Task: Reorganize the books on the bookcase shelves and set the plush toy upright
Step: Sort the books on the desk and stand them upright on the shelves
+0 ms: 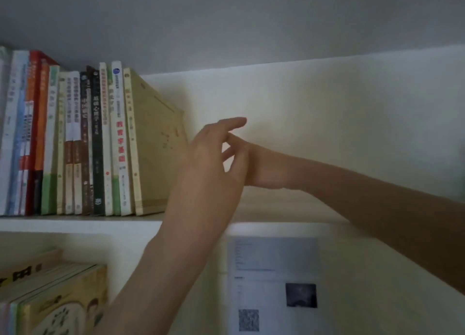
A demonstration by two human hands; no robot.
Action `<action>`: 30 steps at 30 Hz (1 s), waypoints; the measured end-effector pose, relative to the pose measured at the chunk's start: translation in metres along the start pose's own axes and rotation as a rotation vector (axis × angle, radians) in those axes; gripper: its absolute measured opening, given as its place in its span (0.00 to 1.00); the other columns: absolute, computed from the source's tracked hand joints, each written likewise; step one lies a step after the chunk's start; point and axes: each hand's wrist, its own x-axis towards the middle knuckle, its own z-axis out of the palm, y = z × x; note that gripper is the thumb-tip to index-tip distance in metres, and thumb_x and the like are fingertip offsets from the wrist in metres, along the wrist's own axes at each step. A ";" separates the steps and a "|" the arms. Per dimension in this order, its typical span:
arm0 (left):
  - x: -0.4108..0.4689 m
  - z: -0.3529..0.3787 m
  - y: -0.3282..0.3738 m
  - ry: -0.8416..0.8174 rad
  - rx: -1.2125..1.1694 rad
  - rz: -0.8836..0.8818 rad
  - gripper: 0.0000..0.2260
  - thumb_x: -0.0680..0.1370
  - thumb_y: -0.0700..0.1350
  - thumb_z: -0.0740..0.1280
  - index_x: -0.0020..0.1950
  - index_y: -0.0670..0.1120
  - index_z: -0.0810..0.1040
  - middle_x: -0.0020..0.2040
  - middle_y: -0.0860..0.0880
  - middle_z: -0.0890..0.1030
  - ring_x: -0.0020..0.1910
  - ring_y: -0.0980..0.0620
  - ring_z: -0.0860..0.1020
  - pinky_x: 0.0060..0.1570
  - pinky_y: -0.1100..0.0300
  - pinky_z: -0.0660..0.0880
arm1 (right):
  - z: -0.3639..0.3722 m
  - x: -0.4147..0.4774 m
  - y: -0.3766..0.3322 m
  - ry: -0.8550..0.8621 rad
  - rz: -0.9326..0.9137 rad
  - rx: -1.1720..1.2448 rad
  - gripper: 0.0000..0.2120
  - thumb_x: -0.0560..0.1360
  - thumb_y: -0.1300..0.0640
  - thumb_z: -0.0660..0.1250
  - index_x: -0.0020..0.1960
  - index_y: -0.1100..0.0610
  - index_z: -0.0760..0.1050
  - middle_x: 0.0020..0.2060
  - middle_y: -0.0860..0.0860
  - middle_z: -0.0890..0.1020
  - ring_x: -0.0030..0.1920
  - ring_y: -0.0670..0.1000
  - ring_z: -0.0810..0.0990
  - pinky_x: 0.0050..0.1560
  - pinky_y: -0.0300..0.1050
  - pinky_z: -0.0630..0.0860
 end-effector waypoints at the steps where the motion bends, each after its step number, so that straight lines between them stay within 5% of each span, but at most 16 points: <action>1: -0.002 0.008 0.008 -0.011 -0.047 0.010 0.14 0.80 0.43 0.63 0.64 0.55 0.75 0.59 0.60 0.76 0.55 0.69 0.74 0.53 0.77 0.69 | -0.007 -0.019 -0.001 0.022 0.024 0.019 0.33 0.68 0.58 0.73 0.67 0.49 0.61 0.55 0.43 0.73 0.49 0.46 0.76 0.54 0.43 0.76; 4: -0.014 0.035 0.034 -0.061 -0.219 0.012 0.13 0.79 0.41 0.63 0.60 0.54 0.78 0.54 0.60 0.80 0.53 0.65 0.77 0.55 0.67 0.74 | -0.032 -0.086 -0.002 0.156 0.111 -0.072 0.33 0.69 0.59 0.75 0.68 0.49 0.64 0.58 0.46 0.75 0.48 0.43 0.80 0.53 0.44 0.79; 14: -0.118 0.162 0.158 -0.484 -0.772 0.065 0.13 0.78 0.39 0.63 0.60 0.51 0.78 0.54 0.60 0.80 0.51 0.66 0.78 0.47 0.76 0.71 | -0.058 -0.351 -0.024 0.488 0.556 -0.235 0.38 0.64 0.46 0.71 0.72 0.47 0.63 0.61 0.43 0.74 0.54 0.44 0.80 0.61 0.45 0.75; 23: -0.281 0.313 0.264 -1.156 -1.000 -0.233 0.13 0.79 0.38 0.62 0.56 0.54 0.78 0.51 0.62 0.79 0.47 0.72 0.76 0.41 0.81 0.68 | -0.030 -0.578 0.014 0.554 1.208 -0.091 0.33 0.71 0.56 0.73 0.71 0.46 0.64 0.64 0.43 0.69 0.56 0.40 0.78 0.60 0.35 0.74; 30: -0.467 0.392 0.325 -1.773 -0.870 -0.544 0.13 0.77 0.39 0.63 0.57 0.55 0.74 0.57 0.52 0.79 0.54 0.54 0.78 0.49 0.62 0.75 | 0.023 -0.786 0.023 0.817 1.715 0.047 0.28 0.72 0.59 0.72 0.69 0.52 0.67 0.65 0.49 0.72 0.58 0.46 0.77 0.54 0.34 0.75</action>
